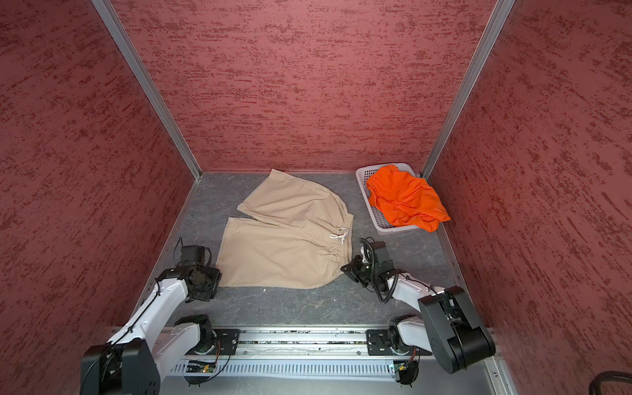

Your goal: Fold and stack the shorts

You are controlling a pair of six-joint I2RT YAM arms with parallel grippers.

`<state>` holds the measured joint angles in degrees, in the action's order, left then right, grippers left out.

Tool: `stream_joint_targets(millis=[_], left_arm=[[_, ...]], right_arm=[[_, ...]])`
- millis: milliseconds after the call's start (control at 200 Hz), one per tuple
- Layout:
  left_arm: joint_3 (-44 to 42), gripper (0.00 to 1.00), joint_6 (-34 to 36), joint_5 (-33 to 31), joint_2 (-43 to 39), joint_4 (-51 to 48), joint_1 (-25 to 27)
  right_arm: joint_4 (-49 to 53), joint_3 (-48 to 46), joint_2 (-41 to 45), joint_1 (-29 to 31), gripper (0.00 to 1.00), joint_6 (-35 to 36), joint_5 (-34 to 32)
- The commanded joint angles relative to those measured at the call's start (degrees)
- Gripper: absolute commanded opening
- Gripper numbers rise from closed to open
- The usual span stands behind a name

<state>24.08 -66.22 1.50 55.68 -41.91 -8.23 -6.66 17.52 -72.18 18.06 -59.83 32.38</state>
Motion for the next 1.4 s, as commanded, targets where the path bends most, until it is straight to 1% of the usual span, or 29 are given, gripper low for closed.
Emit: stream_joint_targets(millis=[0,30,120,165,200,301,361,401,516,566,616,701,731,766,847,882,947,1002,1042,1127,1217,1292,1393], left_arm=[[-0.87,0.31,3.37,-1.42,1.89,2.32,-2.60],[-0.87,0.27,4.09,-1.54,2.37,2.85,-3.23],[-0.55,0.11,5.85,-1.53,3.91,3.53,-5.77],[0.02,0.05,6.86,-1.66,4.49,3.59,-6.73],[0.46,0.00,7.54,-1.86,4.81,3.46,-7.49],[1.74,0.00,9.58,-2.51,5.22,3.46,-9.15],[2.37,0.00,10.96,-2.38,5.61,3.99,-10.27],[2.88,0.00,11.62,-2.29,6.28,4.52,-10.99],[4.74,0.00,14.22,-1.08,9.72,6.44,-12.75],[5.65,0.00,15.03,-0.52,11.32,7.11,-13.00],[6.14,0.00,15.54,0.10,12.65,7.80,-13.21],[6.52,0.00,15.92,1.15,14.28,9.17,-13.43],[6.60,0.00,15.99,1.46,14.68,9.50,-13.48],[6.82,0.00,16.15,1.72,15.10,9.87,-13.48],[7.33,0.00,16.67,2.08,16.23,10.50,-13.48],[7.48,0.00,16.91,2.29,16.67,10.75,-13.48],[7.82,0.00,17.20,2.91,17.55,11.27,-13.48],[7.92,0.00,17.37,3.54,18.40,11.70,-13.48],[7.99,0.00,17.35,3.92,19.10,12.09,-13.49],[7.84,0.00,17.51,4.76,20.38,12.95,-13.39],[7.98,0.00,17.93,5.29,21.39,13.07,-13.44],[7.86,0.00,17.93,5.67,21.79,13.21,-13.39],[7.66,0.00,17.88,6.07,22.22,13.64,-13.42]], right_arm=[[-0.90,1.28,1.04,1.25,0.00,-2.32,-1.88],[-0.82,1.42,1.14,1.40,0.00,-2.31,-1.97],[0.74,2.28,1.64,1.49,0.01,-0.88,-2.36],[3.17,3.26,2.01,1.49,0.06,1.35,-3.49],[5.59,4.45,2.42,1.45,0.14,4.11,-4.64],[13.77,9.15,3.61,1.19,0.38,14.45,-8.94],[18.57,12.63,4.10,0.91,0.46,21.41,-10.62],[21.51,14.98,4.43,0.83,0.48,25.66,-11.97],[26.19,20.79,5.84,0.57,0.53,36.76,-14.56],[27.50,23.09,6.37,0.48,0.53,42.01,-15.71],[27.39,24.51,6.99,0.47,0.53,49.35,-15.47],[24.65,24.87,8.81,0.48,0.54,63.20,-14.11],[23.45,24.34,9.69,0.48,0.56,68.83,-12.33],[21.58,23.11,11.06,0.54,0.61,74.70,-11.10],[20.49,20.86,13.77,0.65,0.65,86.82,-8.25],[21.93,20.14,14.56,0.80,0.65,92.23,-6.79],[28.18,19.46,15.66,1.58,0.65,105.88,-2.92],[34.87,18.62,16.51,3.30,0.66,118.13,-2.44],[37.12,17.59,17.25,4.59,0.65,124.02,-3.42],[38.12,14.45,18.79,6.67,0.65,132.47,-4.88],[35.50,11.08,17.91,8.97,0.66,137.64,-6.68],[33.30,10.52,14.89,10.99,0.65,138.86,-8.39],[28.15,10.10,10.83,12.80,0.65,138.58,-8.68]])
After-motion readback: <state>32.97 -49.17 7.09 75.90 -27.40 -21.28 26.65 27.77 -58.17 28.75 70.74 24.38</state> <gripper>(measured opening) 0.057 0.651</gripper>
